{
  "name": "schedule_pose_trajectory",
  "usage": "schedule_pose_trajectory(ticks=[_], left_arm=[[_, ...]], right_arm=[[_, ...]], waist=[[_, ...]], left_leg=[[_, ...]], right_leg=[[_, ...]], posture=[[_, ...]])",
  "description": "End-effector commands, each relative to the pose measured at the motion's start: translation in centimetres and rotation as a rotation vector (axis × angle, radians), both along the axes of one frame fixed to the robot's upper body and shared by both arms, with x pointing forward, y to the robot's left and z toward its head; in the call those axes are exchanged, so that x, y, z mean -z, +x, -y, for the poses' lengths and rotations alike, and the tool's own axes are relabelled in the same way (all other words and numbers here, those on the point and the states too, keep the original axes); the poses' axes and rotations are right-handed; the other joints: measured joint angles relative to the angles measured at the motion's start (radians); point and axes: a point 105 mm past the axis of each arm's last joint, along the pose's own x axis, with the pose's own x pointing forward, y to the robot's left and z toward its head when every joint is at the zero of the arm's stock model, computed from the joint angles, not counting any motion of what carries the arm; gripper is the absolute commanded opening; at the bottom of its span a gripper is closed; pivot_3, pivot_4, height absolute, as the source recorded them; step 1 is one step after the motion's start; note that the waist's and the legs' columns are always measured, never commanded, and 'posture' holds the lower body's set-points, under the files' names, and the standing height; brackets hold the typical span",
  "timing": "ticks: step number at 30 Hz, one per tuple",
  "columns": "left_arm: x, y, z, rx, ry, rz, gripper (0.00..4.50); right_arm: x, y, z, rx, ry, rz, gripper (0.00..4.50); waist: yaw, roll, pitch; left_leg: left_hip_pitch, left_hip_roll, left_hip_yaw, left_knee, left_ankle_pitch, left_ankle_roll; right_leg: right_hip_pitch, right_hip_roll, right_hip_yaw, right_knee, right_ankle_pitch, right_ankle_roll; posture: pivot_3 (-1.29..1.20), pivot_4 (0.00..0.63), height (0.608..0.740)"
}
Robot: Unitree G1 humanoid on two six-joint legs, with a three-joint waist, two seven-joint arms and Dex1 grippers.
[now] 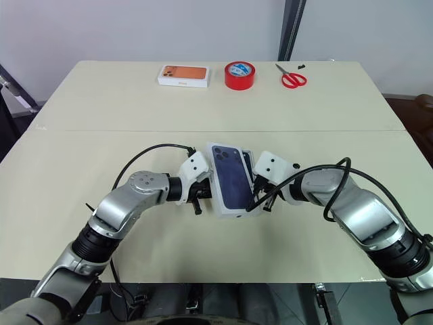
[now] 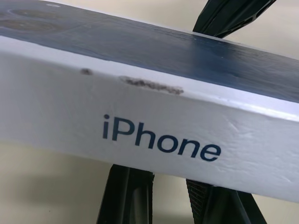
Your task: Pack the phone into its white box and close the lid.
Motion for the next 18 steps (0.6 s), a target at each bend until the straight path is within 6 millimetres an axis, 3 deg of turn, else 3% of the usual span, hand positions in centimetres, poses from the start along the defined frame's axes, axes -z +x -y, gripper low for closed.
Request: schedule_pose_trajectory(ticks=[1,10,18], left_arm=[[-0.4,0.8,-1.5,-0.061,-0.001,0.014,0.98],[-1.0,1.1,-3.9,-0.113,0.024,0.001,0.98],[-0.9,1.1,-2.7,-0.109,-0.01,-0.011,0.98]], right_arm=[[-1.8,0.7,0.0,0.007,0.018,0.071,0.06],[-1.8,1.0,0.1,0.013,0.023,0.078,0.06],[-1.8,1.3,0.1,0.012,0.024,0.082,0.06]], waist=[[-0.001,0.0,0.0],[0.001,0.0,0.0],[0.001,0.0,0.0]], left_leg=[[0.0,0.0,0.0,0.0,0.0,0.0],[0.0,0.0,0.0,0.0,0.0,0.0],[0.0,0.0,0.0,0.0,0.0,0.0]], right_leg=[[0.0,0.0,0.0,0.0,0.0,0.0],[0.0,0.0,0.0,0.0,0.0,0.0],[0.0,0.0,0.0,0.0,0.0,0.0]], posture=[[0.0,0.15,0.725],[0.0,0.15,0.725],[0.0,0.15,0.725]])
